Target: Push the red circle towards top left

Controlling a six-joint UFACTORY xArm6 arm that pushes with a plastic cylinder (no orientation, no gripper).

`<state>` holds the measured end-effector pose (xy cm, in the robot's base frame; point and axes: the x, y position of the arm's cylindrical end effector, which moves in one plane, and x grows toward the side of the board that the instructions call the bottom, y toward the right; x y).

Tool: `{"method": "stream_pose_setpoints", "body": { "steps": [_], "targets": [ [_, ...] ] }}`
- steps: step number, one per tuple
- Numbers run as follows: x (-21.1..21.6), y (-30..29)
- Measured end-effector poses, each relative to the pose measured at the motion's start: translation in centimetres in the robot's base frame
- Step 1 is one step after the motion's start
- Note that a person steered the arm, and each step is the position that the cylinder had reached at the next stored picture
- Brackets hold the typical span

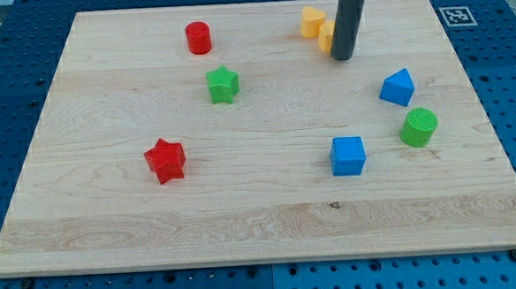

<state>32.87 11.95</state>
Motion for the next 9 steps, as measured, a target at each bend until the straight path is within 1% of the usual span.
{"method": "stream_pose_setpoints", "body": {
  "steps": [2,3,7,9],
  "targets": [
    [-0.9,-5.7],
    [-2.9,-7.5],
    [-3.3,-7.9],
    [-3.3,-9.7]
  ]
}}
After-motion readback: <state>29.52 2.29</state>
